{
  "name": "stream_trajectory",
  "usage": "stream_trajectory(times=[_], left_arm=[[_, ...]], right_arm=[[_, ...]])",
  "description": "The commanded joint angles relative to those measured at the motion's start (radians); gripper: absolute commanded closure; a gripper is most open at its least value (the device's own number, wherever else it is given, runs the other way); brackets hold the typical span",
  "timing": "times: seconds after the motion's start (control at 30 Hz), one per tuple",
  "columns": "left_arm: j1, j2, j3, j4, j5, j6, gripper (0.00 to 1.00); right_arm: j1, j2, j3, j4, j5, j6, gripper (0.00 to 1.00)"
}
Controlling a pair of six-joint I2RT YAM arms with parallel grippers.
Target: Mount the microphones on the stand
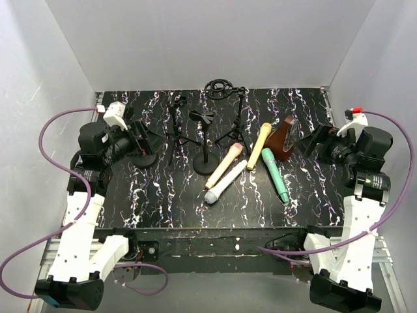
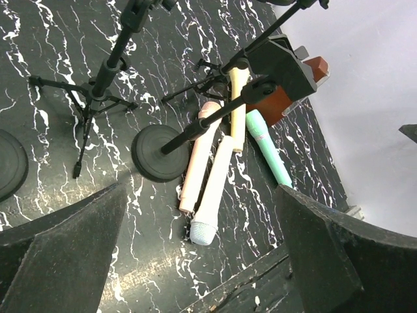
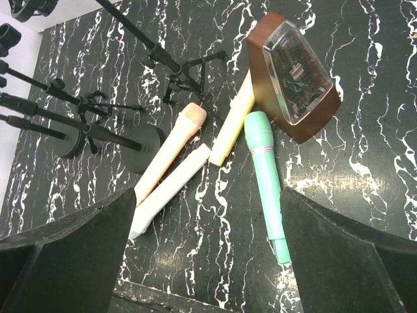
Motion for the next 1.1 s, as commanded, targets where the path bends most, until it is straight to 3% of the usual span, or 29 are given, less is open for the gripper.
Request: stream_trajectory(times=[0.0, 0.13, 0.27, 0.4, 0.53, 0.77, 1.07], left_arm=[[-0.007, -0.004, 0.039, 0.014, 0.03, -0.026, 0.02], [-0.005, -0.01, 0.04, 0.022, 0.0, -0.052, 0.02], [-0.007, -0.006, 0.039, 0.039, 0.012, -0.083, 0.02], [-0.005, -0.006, 0.024, 0.086, 0.053, -0.112, 0.02], [-0.005, -0.004, 0.005, 0.116, 0.076, -0.139, 0.02], [-0.005, -0.021, -0.007, 0.117, 0.093, -0.156, 0.02], [-0.005, -0.043, -0.044, 0.116, 0.095, -0.159, 0.02]], right_arm=[[-0.003, 0.002, 0.022, -0.003, -0.078, -0.075, 0.02], [-0.003, -0.004, -0.001, -0.021, -0.236, -0.229, 0.02], [0.006, 0.01, -0.015, -0.104, -0.415, -0.481, 0.02], [0.039, 0.054, -0.037, -0.263, -0.393, -0.731, 0.02], [0.088, 0.126, -0.098, -0.291, -0.253, -0.818, 0.02], [0.307, 0.226, -0.261, -0.131, 0.118, -0.771, 0.02], [0.391, 0.457, -0.33, 0.11, 0.298, -0.649, 0.11]])
